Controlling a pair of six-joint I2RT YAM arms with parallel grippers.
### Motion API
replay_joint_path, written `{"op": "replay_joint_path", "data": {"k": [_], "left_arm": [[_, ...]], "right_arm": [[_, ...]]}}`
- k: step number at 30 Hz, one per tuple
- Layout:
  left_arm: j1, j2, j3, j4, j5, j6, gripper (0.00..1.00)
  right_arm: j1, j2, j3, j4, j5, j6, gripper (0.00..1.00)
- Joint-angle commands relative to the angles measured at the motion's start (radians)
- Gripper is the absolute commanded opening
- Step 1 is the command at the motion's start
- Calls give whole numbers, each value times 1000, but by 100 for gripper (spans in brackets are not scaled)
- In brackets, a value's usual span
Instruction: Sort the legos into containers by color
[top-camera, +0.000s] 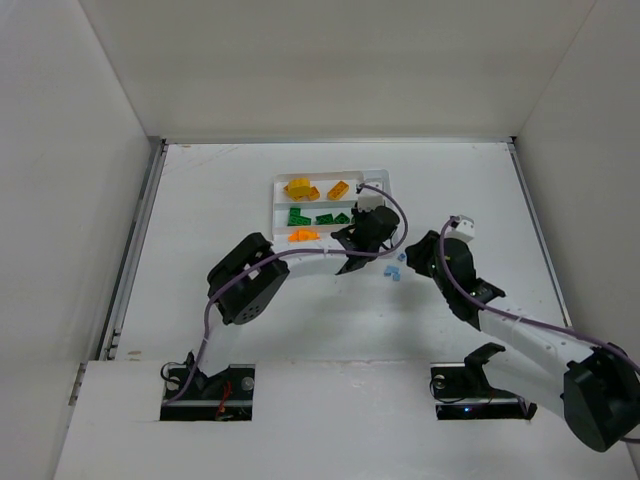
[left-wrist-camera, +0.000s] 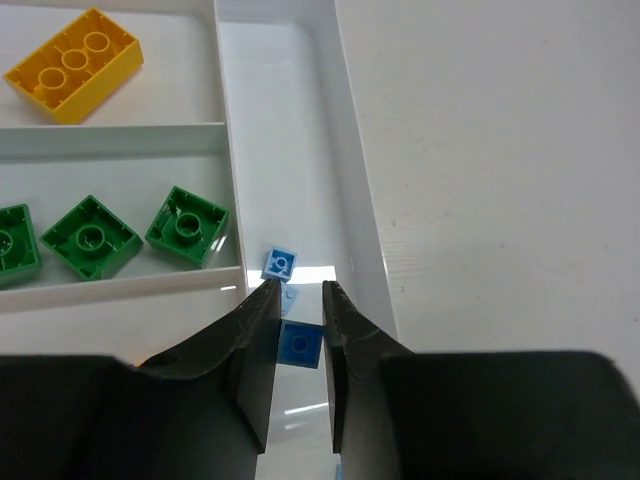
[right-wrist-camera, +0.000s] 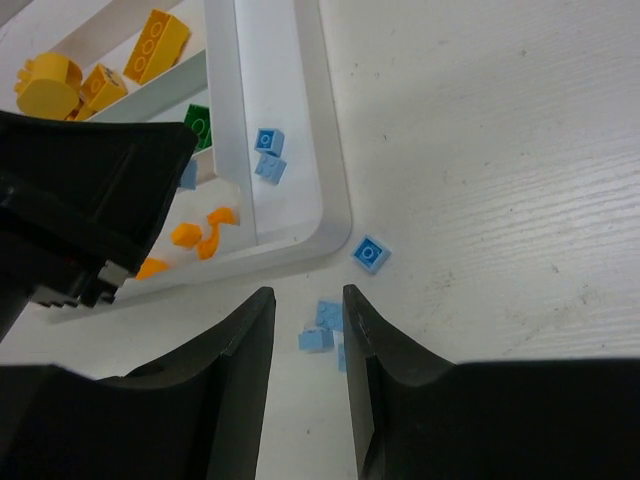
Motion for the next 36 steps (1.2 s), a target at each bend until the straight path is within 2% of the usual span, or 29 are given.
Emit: {"op": "replay_joint_path", "data": {"k": [1,3,6,11,14,16,18,22,27,31,36], "left_arm": [[23,24,58,-15,37,34,22],[33,4,41,-12,47,24,32],[37,-59,-14,-1,48,23,37],[34,-209,-190,55,77,23,37],[23,-309,-314,77,94,14,37],[14,-364,-399,100,98,5,37],[5,-419,-471,112,101,-5,37],[-12,-531,-588,132,101,-14,37],[-9,-632,-684,158,127,-22,37],[13,-660,-732,186,170,-28,37],[36,-694,-786,220,210,-55,37]], "right_arm": [[-8,20,-6,40,8,6,39],[-6,33,-3,37,16,3,39],[-8,68,10,24,13,1,38],[-2,112,24,0,41,6,31],[9,143,23,-8,57,23,30],[17,161,32,-20,71,32,32],[29,184,49,-40,91,44,40],[40,246,96,-68,113,51,40],[43,368,164,-68,119,66,38],[53,413,204,-72,153,75,45],[53,464,266,-135,165,93,45]]}}
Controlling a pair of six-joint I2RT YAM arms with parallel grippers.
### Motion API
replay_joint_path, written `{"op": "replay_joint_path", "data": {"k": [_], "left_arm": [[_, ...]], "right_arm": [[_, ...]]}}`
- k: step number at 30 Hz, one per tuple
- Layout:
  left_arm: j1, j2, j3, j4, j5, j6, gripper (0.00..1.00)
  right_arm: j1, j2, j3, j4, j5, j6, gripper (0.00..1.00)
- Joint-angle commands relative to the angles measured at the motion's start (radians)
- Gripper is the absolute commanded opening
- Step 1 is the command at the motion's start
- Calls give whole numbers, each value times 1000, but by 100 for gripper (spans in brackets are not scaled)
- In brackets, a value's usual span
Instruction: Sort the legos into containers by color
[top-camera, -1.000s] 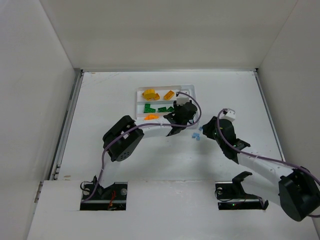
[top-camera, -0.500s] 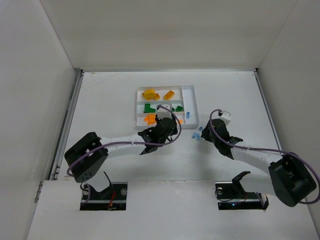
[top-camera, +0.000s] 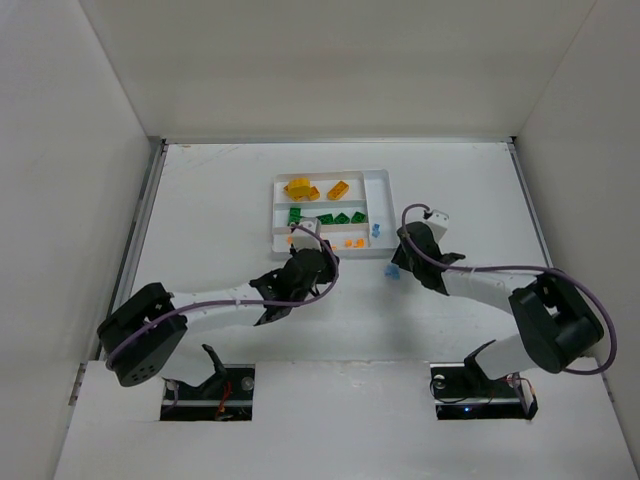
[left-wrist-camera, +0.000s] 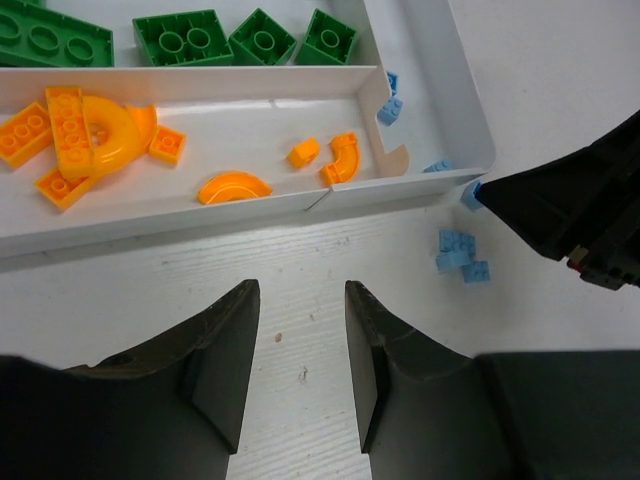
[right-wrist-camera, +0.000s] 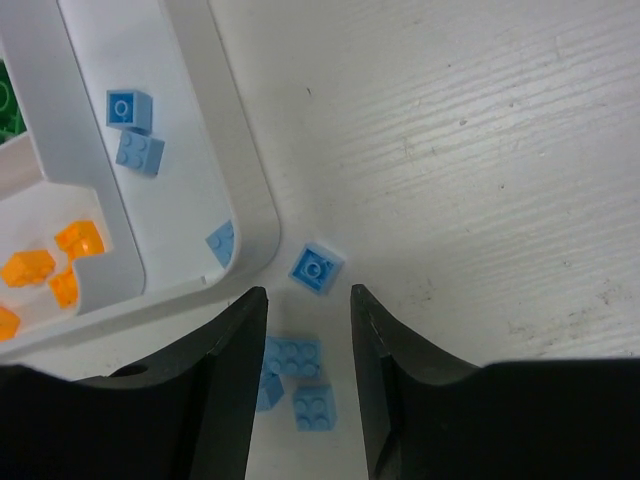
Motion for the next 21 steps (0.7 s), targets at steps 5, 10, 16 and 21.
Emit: {"op": "replay_joint_path", "data": {"k": [5,10,16,21], "left_arm": [[29,-103,-54,75,60,-37,37],[40,-146,-81,75,71,-48,37],[44,-151,-91,86,95,-66,37],[49,-139,-99,95,108,-74,37]], "right_arm": [[15,95,123,-92,44,63,36],[24,123,144,-112,79,101,35],[61,184,219,-172,139,132,35],[85,48,170,-199,201,134,32]]}}
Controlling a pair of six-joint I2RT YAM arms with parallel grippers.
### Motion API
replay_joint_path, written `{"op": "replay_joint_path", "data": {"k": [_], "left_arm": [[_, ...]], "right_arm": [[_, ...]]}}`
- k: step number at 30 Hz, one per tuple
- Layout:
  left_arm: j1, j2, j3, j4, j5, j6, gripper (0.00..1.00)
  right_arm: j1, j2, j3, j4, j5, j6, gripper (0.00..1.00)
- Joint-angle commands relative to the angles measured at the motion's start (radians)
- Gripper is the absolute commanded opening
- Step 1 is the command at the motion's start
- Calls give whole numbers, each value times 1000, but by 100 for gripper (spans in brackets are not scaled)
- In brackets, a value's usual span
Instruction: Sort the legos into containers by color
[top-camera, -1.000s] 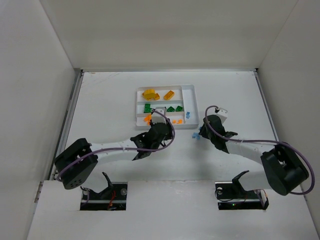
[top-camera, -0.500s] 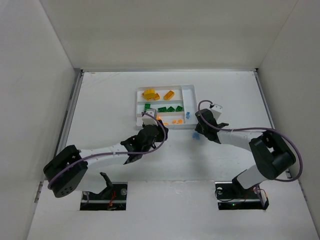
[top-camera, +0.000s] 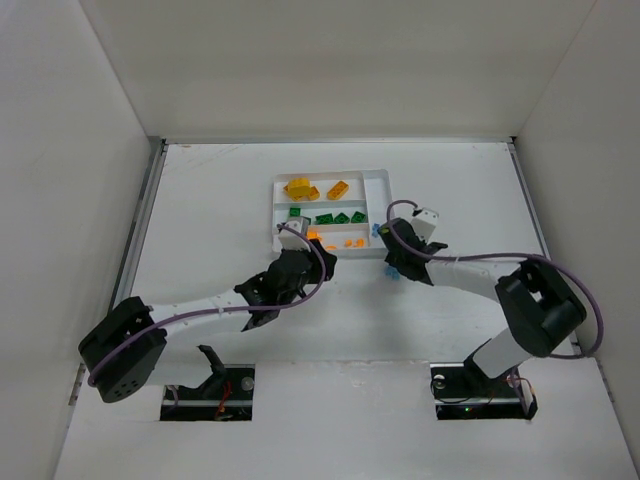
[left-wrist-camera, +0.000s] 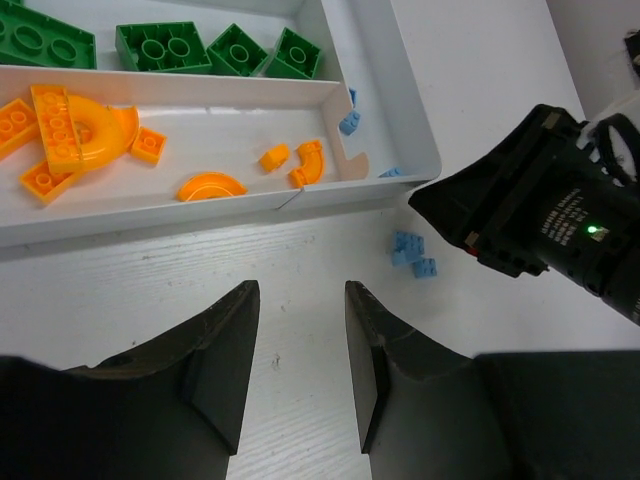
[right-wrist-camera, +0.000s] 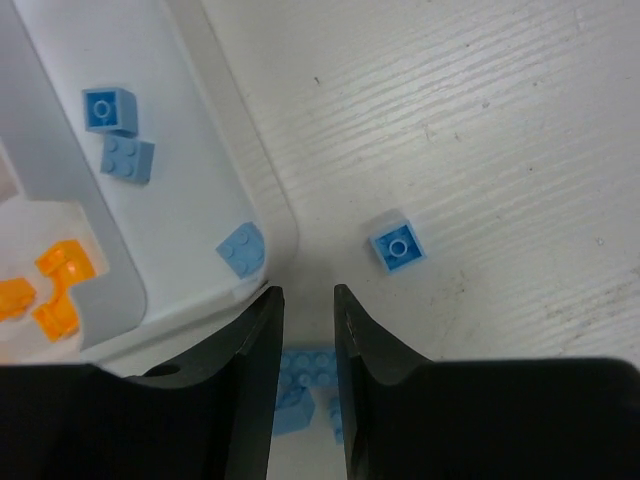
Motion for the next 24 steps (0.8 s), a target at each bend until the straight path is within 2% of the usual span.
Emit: {"op": "replay_joint_path", "data": {"k": [1,4,9,13,17,21,23,24], "left_arm": [[6,-6,-17,59,16,-18,37],[7,4,-17,63,29,-24,37],[12,-12,-27,66,30,-30,37],[16,-12,-30,70,33,-33,37],[13,2,-28,77,33,-33,37],[13,8,-28,77,33,-35,37],[13,17,-27,79,33,-36,37],[13,21,-27,80,33,-36,37]], "right_arm": [[13,-142,-13,-25,85,20,32],[-48,-205,-30,-31,74,-12,32],[-120,-158,-11,-36,-24,-158,43],[-152,-145,-25,15,-71,-276,49],[-161,-151,-42,93,-189,-379,55],[-183,-133,-44,96,-248,-448,55],[-197,-124,-42,92,-278,-479,49],[-204,-124,-42,87,-297,-499,50]]}}
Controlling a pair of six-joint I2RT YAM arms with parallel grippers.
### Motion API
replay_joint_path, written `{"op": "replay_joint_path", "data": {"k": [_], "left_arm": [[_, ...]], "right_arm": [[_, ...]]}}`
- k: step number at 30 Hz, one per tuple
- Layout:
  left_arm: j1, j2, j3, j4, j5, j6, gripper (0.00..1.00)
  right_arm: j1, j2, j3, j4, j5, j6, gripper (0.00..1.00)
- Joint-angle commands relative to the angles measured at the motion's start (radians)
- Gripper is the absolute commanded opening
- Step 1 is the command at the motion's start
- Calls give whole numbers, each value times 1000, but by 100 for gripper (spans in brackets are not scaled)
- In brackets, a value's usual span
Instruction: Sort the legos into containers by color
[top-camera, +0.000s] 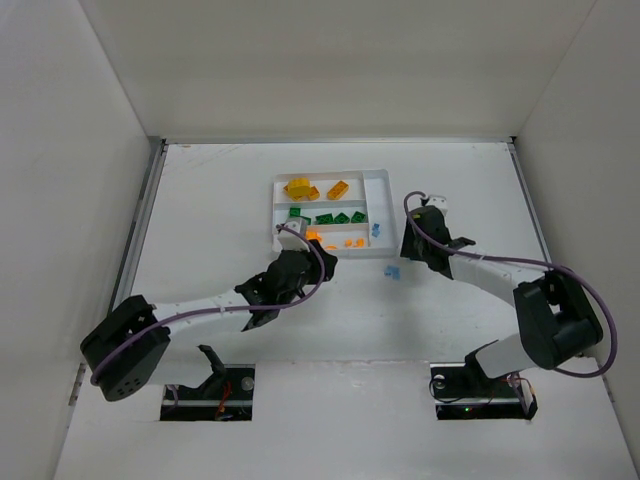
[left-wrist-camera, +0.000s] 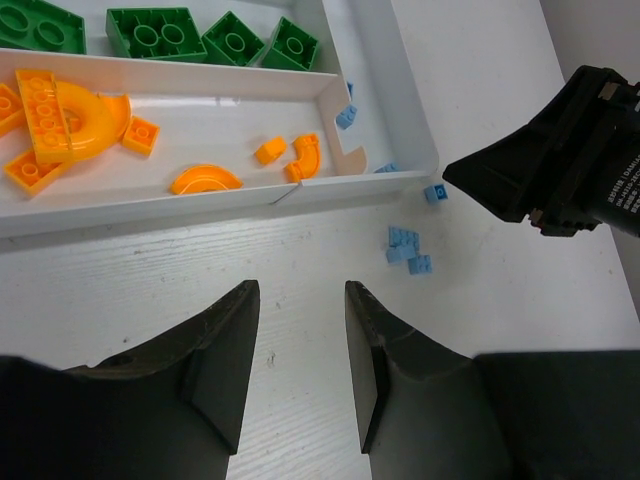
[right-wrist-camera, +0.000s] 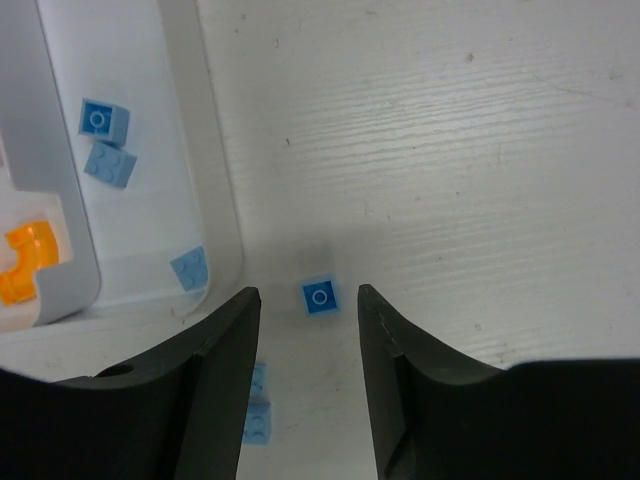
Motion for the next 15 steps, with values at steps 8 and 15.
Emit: {"op": "replay_joint_path", "data": {"k": [8,15], "left_arm": [[-4,29,-3,60,2,-14,37],[2,24,-8,60,2,-14,37]], "right_arm": [[-38,46,45,-39,-117,-179,51],[-38,72,88,-104,-140,-199,44]]}}
